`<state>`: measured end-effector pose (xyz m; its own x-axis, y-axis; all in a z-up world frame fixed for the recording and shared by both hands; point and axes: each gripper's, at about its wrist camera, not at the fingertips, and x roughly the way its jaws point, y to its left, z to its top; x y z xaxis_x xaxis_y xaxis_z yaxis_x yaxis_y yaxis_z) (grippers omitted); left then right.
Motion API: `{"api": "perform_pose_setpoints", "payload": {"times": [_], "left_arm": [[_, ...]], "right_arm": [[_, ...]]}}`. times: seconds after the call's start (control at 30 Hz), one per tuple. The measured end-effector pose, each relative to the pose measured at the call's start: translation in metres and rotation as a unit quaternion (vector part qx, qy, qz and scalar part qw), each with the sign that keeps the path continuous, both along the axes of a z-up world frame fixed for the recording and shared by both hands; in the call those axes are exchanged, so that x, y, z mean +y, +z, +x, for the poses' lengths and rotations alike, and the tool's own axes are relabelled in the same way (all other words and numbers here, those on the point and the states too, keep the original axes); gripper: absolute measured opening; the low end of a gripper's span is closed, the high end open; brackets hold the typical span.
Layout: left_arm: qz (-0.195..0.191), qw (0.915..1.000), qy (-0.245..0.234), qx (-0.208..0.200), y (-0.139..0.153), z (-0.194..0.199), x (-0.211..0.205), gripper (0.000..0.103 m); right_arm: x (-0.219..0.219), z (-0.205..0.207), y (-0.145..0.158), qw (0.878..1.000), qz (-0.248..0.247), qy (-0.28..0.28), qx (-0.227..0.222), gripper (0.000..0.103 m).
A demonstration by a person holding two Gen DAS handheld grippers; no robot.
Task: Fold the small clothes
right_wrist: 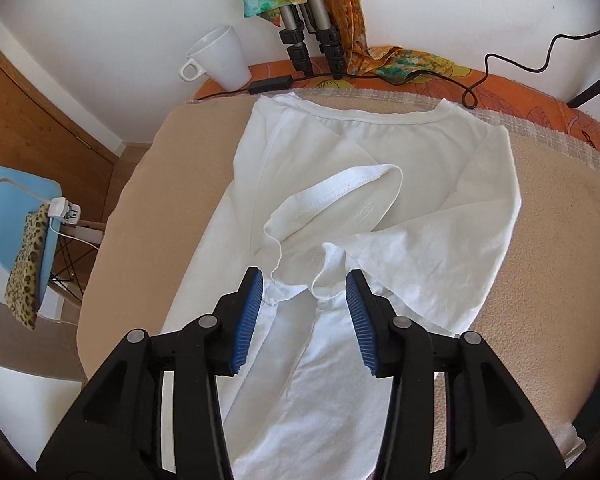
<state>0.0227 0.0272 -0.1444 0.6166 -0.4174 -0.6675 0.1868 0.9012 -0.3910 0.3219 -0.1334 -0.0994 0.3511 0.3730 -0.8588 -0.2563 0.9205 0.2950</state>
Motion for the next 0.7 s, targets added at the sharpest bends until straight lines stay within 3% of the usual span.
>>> {"api": "perform_pose_setpoints", "payload": {"times": [0.1, 0.17, 0.3, 0.5, 0.53, 0.57, 0.63, 0.7], "left_arm": [[0.007, 0.9999, 0.012, -0.008, 0.006, -0.003, 0.006, 0.030], [0.007, 0.9998, 0.014, -0.010, 0.008, -0.003, 0.009, 0.030], [0.006, 0.9997, 0.020, -0.011, 0.007, 0.000, 0.010, 0.030], [0.013, 0.9997, 0.019, -0.010, 0.006, 0.001, 0.007, 0.030], [0.015, 0.9997, 0.019, -0.010, 0.006, 0.001, 0.007, 0.030], [0.014, 0.9996, 0.020, -0.010, 0.006, 0.001, 0.008, 0.030], [0.014, 0.9996, 0.025, -0.009, 0.005, 0.002, 0.011, 0.030], [0.012, 0.9995, 0.029, -0.009, 0.004, 0.004, 0.015, 0.029]], "right_arm": [[-0.038, -0.004, 0.019, 0.999, 0.001, -0.039, -0.026, 0.055], [-0.061, 0.002, 0.020, 0.996, -0.025, -0.071, -0.038, 0.058], [-0.097, 0.022, -0.003, 0.994, -0.012, -0.111, -0.001, 0.058], [-0.095, 0.036, -0.032, 0.993, -0.016, -0.112, 0.016, 0.058], [-0.092, 0.037, -0.034, 0.994, -0.018, -0.108, 0.018, 0.049], [-0.089, 0.038, -0.036, 0.995, -0.017, -0.101, 0.020, 0.031], [-0.083, 0.038, -0.035, 0.996, -0.011, -0.084, 0.027, 0.007], [-0.081, 0.039, -0.030, 0.997, -0.001, -0.077, 0.025, 0.006]]}}
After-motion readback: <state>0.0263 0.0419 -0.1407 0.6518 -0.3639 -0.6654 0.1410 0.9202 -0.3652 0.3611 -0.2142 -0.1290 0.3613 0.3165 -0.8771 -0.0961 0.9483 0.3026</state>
